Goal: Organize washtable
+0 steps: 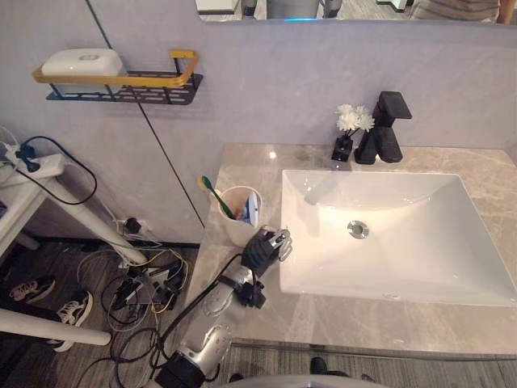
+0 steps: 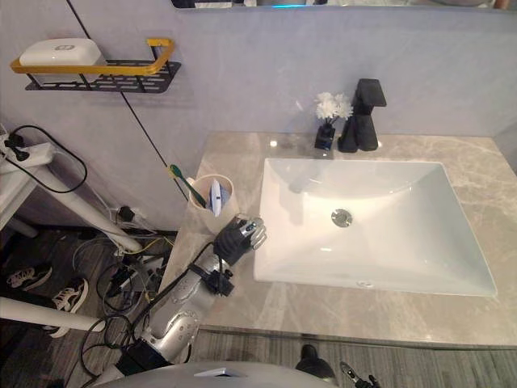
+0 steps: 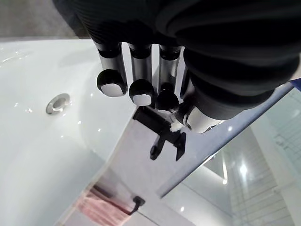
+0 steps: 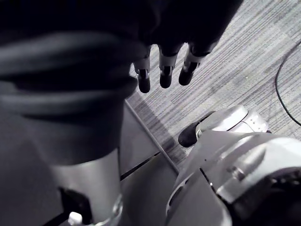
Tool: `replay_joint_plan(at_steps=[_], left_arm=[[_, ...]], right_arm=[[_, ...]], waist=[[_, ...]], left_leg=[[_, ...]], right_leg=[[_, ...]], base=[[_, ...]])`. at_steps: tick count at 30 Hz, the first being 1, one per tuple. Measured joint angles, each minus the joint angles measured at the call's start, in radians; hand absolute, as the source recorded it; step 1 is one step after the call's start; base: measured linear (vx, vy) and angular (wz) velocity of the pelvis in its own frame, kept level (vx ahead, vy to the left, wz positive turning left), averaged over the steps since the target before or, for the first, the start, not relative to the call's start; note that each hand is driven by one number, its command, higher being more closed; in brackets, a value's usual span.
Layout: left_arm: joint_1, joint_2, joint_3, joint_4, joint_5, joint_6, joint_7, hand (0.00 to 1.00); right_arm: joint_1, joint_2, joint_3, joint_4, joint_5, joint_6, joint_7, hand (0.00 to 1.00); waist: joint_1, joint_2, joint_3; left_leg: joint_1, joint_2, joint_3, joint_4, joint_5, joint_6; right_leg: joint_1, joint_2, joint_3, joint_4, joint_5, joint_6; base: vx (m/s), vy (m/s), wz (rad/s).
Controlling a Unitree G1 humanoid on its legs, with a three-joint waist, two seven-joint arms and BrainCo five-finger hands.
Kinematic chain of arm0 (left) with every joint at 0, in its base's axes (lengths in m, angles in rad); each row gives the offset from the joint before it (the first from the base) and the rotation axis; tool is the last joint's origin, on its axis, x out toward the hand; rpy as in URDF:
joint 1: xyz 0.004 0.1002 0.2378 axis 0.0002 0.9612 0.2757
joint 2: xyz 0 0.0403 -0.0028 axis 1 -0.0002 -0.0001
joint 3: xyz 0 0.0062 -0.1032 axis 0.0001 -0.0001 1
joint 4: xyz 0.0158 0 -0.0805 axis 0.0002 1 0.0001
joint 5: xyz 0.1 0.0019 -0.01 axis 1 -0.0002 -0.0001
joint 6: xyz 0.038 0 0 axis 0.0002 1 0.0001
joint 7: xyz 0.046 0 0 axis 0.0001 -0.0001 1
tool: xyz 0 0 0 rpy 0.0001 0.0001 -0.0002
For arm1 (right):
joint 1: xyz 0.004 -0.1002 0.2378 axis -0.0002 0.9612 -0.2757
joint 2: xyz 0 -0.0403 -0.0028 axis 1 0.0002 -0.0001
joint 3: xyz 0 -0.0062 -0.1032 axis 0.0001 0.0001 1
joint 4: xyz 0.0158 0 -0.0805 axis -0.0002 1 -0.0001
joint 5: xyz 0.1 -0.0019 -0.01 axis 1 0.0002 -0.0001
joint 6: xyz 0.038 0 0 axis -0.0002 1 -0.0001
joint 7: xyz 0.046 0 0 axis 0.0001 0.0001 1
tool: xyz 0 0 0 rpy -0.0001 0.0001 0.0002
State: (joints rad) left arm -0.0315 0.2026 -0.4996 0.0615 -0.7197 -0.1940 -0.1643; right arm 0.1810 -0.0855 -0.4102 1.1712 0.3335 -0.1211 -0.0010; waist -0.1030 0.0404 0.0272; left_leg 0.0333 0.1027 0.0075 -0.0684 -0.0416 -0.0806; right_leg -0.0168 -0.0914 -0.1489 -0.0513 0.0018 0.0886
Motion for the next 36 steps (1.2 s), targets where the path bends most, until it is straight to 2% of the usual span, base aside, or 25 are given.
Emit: replay_joint_plan(at_steps=[10, 20, 26, 30, 36], left_arm=[[-0.017, -0.001, 0.040, -0.010, 0.000, -0.015, 0.008, 1.00], [0.007, -0.002, 0.036, -0.011, -0.002, -0.005, -0.005, 1.00], [0.110, -0.004, 0.044, -0.071, -0.011, -0.001, -0.022, 1.00], [0.165, -0.012, 0.093, -0.103, -0.019, 0.001, -0.023, 1.00], [0.229, -0.016, 0.175, -0.125, -0.022, -0.006, -0.028, 1.00]], right_arm=[[0.006, 0.010, 0.045, -0.055, 0.000, 0.000, 0.003, 0.00], [0.010, 0.018, 0.065, -0.081, 0.000, -0.001, 0.003, 0.00], [0.028, 0.019, 0.101, -0.116, 0.000, -0.004, 0.003, 0.00], [0.037, 0.019, 0.102, -0.116, 0.000, -0.005, 0.003, 0.00], [0.039, 0.017, 0.100, -0.110, 0.000, -0.008, 0.003, 0.00]], waist=[[0.004, 0.001, -0.002], [0.005, -0.010, -0.008], [0.011, -0.018, -0.015], [0.029, -0.018, -0.017], [0.036, -0.018, -0.018]], left_leg=[[-0.013, 0.006, 0.031, -0.004, -0.002, -0.004], [-0.011, 0.006, 0.011, 0.000, -0.001, -0.004], [-0.011, 0.005, -0.019, 0.002, 0.002, -0.008], [-0.020, 0.005, -0.042, 0.004, 0.008, -0.010], [-0.026, 0.005, -0.078, 0.003, 0.022, -0.015]], right_leg=[[-0.017, 0.010, 0.026, -0.039, 0.034, -0.003], [0.001, 0.008, 0.000, -0.040, 0.036, -0.003], [0.018, 0.005, -0.032, -0.040, 0.034, -0.003], [0.021, 0.005, -0.051, -0.040, 0.033, -0.005], [0.036, 0.006, -0.089, -0.040, 0.031, -0.007]], base=[[0.01, -0.010, -0.09], [-0.01, 0.000, 0.04], [-0.01, -0.001, 0.14], [-0.02, -0.008, 0.16], [-0.02, -0.007, 0.19]])
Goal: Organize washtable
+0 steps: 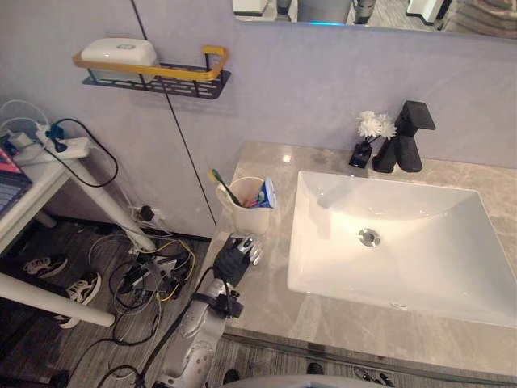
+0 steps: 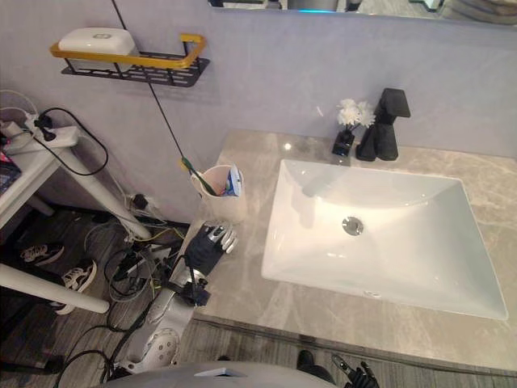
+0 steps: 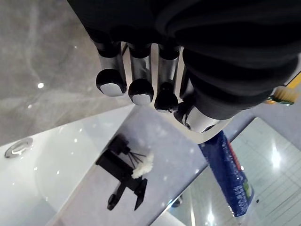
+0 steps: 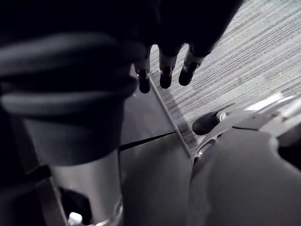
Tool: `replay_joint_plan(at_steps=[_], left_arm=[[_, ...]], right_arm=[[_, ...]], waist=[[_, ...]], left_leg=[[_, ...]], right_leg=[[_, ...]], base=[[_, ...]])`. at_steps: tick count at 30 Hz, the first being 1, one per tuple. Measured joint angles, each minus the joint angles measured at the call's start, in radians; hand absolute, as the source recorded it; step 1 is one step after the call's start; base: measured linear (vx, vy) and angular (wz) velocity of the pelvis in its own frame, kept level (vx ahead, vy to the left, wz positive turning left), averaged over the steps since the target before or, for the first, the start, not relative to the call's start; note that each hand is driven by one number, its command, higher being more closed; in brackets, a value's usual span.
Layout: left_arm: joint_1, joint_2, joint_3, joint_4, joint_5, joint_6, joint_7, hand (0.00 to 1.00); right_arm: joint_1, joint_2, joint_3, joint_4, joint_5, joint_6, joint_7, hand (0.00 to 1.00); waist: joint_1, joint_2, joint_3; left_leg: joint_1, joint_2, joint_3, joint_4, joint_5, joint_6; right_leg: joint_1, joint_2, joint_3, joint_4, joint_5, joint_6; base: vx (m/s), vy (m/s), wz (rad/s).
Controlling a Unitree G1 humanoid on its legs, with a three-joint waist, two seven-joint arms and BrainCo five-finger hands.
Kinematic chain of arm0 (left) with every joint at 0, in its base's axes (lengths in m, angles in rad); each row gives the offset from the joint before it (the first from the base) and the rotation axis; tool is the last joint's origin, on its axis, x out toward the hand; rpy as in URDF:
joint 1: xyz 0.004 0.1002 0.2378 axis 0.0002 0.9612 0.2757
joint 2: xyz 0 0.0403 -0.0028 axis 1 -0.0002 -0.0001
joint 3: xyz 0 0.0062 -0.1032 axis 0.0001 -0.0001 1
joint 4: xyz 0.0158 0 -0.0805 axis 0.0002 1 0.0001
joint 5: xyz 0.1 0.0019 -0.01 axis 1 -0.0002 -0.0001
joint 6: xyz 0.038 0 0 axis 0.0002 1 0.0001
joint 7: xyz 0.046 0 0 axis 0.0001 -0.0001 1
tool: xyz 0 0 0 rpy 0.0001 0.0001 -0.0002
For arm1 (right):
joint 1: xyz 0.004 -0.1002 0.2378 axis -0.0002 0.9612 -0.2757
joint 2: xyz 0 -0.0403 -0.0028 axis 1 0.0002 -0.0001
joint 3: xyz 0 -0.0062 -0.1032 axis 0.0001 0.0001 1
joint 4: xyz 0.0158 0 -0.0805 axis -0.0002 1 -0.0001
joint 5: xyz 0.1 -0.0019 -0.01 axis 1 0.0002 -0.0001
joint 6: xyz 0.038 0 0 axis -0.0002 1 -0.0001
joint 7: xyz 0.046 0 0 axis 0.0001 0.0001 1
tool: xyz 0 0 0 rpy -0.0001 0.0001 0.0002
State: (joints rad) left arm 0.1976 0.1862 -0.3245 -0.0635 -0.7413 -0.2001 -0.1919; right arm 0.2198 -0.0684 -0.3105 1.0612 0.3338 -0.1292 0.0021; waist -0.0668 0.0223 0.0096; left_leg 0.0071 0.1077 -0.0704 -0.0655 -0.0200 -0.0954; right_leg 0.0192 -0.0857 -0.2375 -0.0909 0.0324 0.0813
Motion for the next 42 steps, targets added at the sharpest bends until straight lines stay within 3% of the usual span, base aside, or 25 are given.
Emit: replay_joint_plan(at_steps=[16, 42], left_arm=[[-0.003, -0.025, 0.092, 0.005, 0.013, -0.018, 0.032, 1.00], [-0.083, 0.018, -0.062, 0.036, 0.039, 0.000, 0.025, 1.00]], right_arm=[[-0.008, -0.002, -0.006, 0.043, 0.000, 0.000, -0.001, 0.00], [-0.019, -0.004, -0.022, 0.051, 0.000, 0.003, -0.001, 0.00]], waist=[[0.004, -0.009, -0.005], [-0.006, -0.003, -0.008]], left_leg=[[0.000, 0.000, 0.006, -0.015, 0.007, -0.002], [0.016, 0.002, 0.063, -0.027, 0.002, 0.004]], right_leg=[[-0.012, 0.000, 0.006, 0.000, -0.002, 0.000], [-0.027, 0.002, 0.061, 0.000, 0.002, 0.003]], base=[[0.00, 0.002, -0.01], [0.00, 0.003, -0.05]])
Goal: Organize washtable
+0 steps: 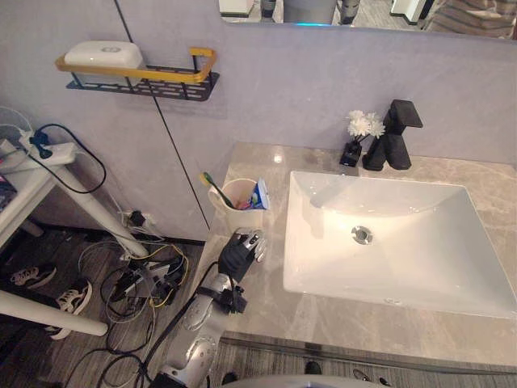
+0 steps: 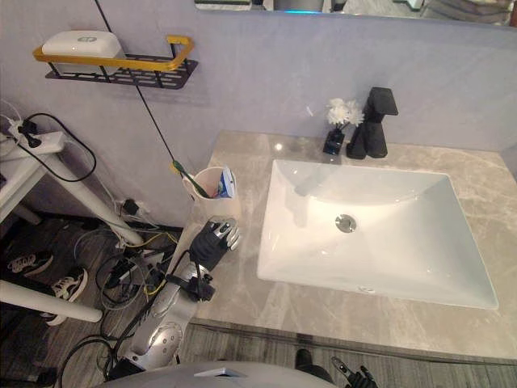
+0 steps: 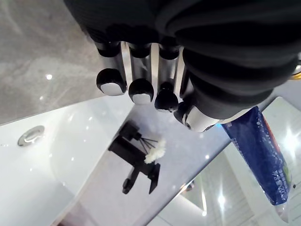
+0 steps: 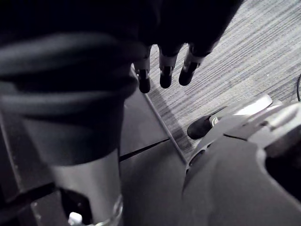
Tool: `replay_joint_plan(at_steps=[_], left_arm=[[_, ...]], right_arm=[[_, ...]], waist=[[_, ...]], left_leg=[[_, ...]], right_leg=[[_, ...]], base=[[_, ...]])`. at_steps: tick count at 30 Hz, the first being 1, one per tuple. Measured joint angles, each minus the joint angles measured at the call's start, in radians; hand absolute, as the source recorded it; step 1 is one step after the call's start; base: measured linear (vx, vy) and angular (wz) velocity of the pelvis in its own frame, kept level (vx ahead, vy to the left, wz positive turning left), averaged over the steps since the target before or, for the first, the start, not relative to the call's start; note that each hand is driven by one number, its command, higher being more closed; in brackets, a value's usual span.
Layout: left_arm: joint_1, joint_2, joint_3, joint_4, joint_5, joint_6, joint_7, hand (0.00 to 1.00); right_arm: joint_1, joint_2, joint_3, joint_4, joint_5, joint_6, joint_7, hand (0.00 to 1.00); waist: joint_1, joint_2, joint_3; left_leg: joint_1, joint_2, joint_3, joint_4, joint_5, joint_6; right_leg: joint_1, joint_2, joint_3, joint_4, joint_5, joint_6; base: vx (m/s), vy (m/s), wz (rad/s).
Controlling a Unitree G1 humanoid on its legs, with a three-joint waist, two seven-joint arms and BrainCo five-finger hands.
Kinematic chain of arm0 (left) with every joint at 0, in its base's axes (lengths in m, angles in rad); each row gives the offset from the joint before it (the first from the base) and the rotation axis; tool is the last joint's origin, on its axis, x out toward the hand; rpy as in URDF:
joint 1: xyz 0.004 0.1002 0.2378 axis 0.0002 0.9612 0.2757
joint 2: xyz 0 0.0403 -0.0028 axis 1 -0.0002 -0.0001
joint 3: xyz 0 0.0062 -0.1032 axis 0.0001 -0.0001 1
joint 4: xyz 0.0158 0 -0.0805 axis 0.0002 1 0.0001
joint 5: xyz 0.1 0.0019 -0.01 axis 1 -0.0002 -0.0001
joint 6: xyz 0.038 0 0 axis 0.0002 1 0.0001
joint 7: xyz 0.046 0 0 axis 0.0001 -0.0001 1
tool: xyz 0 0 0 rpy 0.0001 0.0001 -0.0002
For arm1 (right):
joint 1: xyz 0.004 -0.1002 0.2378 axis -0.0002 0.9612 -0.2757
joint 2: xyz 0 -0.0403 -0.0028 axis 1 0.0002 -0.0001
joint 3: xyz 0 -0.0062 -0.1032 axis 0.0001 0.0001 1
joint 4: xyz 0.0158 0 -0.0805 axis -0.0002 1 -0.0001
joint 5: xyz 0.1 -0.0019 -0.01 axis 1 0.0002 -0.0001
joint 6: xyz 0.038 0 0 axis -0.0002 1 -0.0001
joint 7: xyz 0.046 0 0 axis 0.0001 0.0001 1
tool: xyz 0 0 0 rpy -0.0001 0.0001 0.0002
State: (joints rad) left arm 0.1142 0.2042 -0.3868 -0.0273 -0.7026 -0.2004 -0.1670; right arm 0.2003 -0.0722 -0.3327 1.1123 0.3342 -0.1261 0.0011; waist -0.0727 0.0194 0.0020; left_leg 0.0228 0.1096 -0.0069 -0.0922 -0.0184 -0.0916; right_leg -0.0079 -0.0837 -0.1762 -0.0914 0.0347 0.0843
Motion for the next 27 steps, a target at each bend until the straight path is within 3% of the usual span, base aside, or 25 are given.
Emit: replay_joint_plan(at_steps=[14, 27], left_arm=[[-0.029, -0.010, 0.078, 0.026, 0.013, -0.013, 0.025, 1.00], [0.043, -0.010, 0.072, -0.023, 0.004, -0.005, -0.022, 1.00]], right_arm=[[-0.010, 0.001, -0.044, 0.028, 0.000, 0.004, 0.002, 0.00], [-0.013, 0.003, -0.046, 0.028, 0.000, 0.004, 0.002, 0.00]], waist=[[0.001, 0.006, 0.001], [0.004, 0.006, 0.001]], left_leg=[[-0.006, 0.000, 0.004, 0.000, -0.003, 0.000], [-0.007, 0.000, -0.006, 0.000, -0.003, 0.000]], right_leg=[[-0.009, 0.001, 0.003, 0.000, 0.000, 0.000], [-0.005, 0.000, -0.007, 0.000, 0.000, 0.000]], base=[[0.00, 0.000, -0.01], [0.00, 0.000, 0.01]])
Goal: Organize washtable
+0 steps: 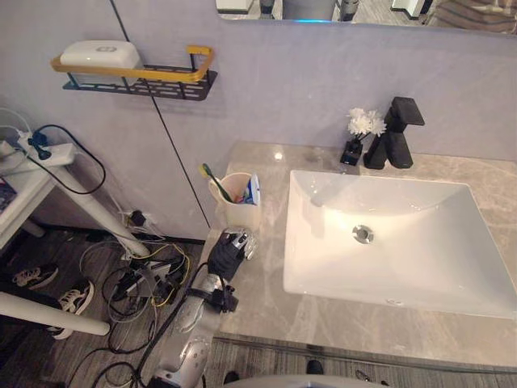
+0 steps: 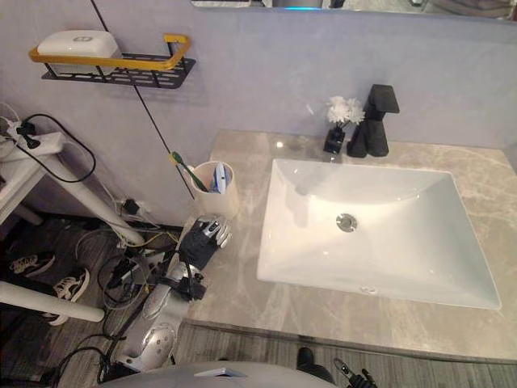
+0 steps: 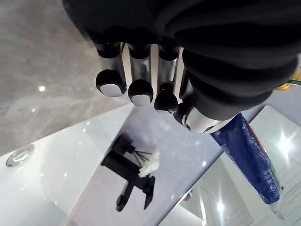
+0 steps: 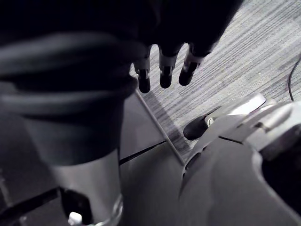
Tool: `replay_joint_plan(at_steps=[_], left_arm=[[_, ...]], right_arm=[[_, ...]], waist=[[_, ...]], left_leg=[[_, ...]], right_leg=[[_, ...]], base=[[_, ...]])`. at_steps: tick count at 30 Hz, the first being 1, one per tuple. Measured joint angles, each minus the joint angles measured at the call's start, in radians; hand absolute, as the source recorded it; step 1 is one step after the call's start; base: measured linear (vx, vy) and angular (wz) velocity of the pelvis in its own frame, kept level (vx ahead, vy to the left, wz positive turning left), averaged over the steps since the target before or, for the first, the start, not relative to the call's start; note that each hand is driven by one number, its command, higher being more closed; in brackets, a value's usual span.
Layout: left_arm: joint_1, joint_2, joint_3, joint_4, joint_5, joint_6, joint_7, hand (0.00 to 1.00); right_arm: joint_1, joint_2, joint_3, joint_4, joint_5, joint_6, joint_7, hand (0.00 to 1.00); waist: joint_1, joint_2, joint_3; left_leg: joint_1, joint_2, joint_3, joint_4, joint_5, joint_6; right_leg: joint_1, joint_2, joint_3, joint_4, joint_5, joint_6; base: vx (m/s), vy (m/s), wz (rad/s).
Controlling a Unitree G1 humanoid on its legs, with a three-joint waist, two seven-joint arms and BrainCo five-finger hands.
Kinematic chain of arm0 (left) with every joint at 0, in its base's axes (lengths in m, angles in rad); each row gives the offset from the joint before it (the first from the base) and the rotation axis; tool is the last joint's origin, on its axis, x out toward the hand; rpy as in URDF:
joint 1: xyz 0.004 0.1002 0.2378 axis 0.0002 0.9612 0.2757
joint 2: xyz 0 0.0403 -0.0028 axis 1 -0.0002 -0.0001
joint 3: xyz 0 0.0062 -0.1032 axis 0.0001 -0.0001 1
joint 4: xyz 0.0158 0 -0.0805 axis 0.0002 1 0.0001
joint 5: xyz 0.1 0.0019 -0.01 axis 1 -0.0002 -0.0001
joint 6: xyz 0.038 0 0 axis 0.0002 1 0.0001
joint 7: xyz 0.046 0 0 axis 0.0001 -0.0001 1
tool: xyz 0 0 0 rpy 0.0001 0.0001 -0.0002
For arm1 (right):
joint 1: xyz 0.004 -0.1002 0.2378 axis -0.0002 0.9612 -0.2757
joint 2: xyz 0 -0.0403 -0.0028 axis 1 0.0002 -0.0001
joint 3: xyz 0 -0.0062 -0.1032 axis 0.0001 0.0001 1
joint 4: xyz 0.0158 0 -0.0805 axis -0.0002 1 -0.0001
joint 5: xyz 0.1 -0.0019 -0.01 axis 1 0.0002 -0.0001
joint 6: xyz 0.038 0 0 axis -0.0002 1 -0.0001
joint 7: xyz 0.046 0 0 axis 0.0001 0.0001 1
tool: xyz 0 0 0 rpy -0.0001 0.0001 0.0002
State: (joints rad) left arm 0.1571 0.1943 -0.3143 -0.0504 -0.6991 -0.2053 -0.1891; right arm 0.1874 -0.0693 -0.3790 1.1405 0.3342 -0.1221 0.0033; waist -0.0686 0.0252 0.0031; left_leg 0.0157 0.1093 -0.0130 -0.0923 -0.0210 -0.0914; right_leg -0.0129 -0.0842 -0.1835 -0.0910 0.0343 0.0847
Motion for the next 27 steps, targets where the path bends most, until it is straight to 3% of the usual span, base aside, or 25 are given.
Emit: replay_joint_plan(at_steps=[27], left_arm=[[-0.052, 0.001, 0.004, 0.029, 0.011, -0.005, 0.032, 1.00]], right_arm=[[0.000, -0.001, 0.008, 0.002, 0.000, 0.001, 0.000, 0.00]], waist=[[-0.004, -0.006, 0.004]], left_leg=[[0.004, 0.000, 0.011, 0.000, -0.001, 0.000]], right_leg=[[-0.001, 0.000, 0.009, 0.000, -0.001, 0.000]], base=[[0.00, 0.000, -0.01]])
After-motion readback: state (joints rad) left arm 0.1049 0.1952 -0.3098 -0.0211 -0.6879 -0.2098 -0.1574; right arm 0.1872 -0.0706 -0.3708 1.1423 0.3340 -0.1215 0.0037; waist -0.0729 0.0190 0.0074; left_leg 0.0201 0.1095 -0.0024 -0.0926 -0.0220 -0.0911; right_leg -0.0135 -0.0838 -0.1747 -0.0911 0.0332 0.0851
